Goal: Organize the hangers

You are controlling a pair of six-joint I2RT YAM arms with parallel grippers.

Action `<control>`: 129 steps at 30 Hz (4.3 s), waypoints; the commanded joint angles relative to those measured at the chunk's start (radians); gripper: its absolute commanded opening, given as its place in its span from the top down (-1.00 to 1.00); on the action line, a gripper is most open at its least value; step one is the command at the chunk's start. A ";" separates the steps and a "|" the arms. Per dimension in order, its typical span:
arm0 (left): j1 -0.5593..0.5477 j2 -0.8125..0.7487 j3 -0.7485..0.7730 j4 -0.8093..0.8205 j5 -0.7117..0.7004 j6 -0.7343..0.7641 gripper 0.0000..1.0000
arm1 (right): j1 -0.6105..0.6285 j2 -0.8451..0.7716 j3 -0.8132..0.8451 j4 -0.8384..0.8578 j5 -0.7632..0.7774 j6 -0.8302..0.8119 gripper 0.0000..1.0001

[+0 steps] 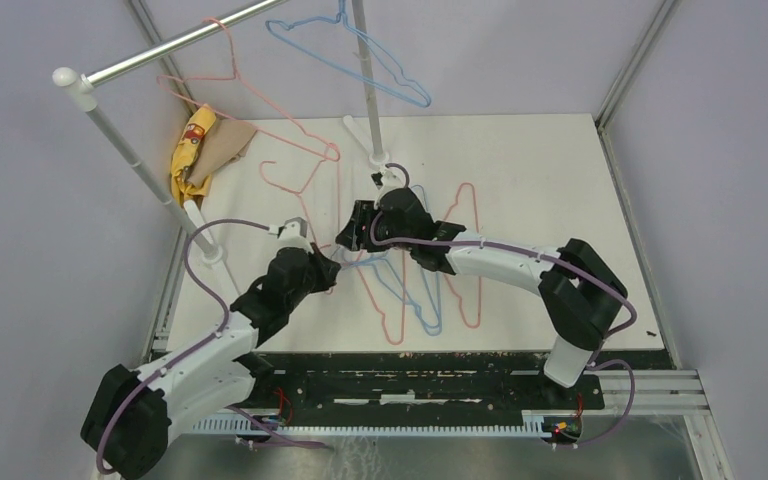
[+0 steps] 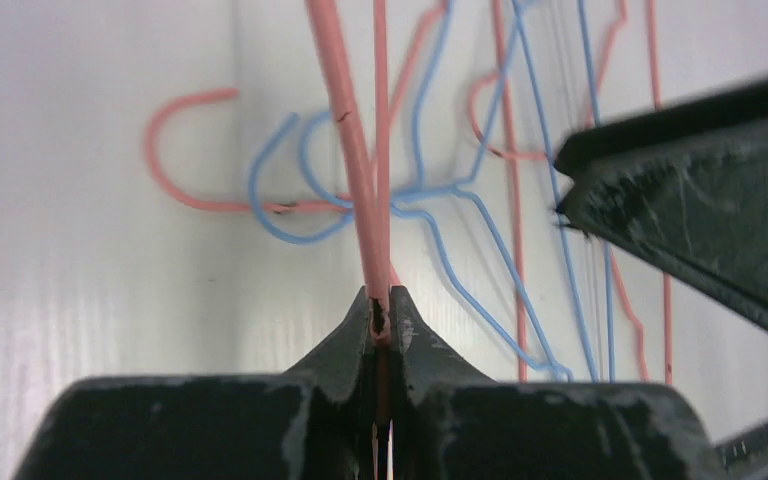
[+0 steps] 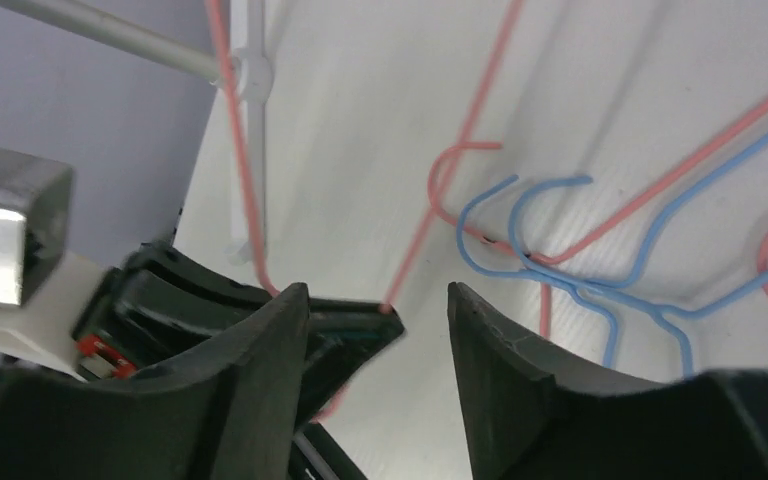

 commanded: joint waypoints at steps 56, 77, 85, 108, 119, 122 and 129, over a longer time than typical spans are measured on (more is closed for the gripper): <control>0.108 0.268 1.021 -0.753 -1.024 0.220 0.94 | -0.074 -0.316 -0.023 -0.350 0.267 -0.314 -0.58; 0.362 0.289 0.940 -0.711 -0.669 0.249 0.92 | -0.090 -0.292 -0.049 -0.338 0.243 -0.304 -0.67; 0.361 0.164 0.811 -0.632 -0.543 0.240 -0.52 | -0.091 -0.269 -0.062 -0.326 0.233 -0.301 -0.75; 0.098 0.062 0.438 -0.533 -0.398 0.080 -0.98 | -0.089 -0.085 -0.048 -0.371 0.140 -0.340 -0.25; 0.027 0.085 0.358 -0.499 -0.389 0.030 -0.98 | 0.002 -0.061 -0.147 -0.383 0.095 -0.363 -0.11; 0.019 0.082 0.354 -0.498 -0.388 0.022 -0.98 | 0.009 -0.036 -0.169 -0.361 0.076 -0.352 -0.03; 0.007 0.071 0.348 -0.498 -0.387 0.027 -0.99 | 0.009 0.006 -0.185 -0.351 0.149 -0.352 0.03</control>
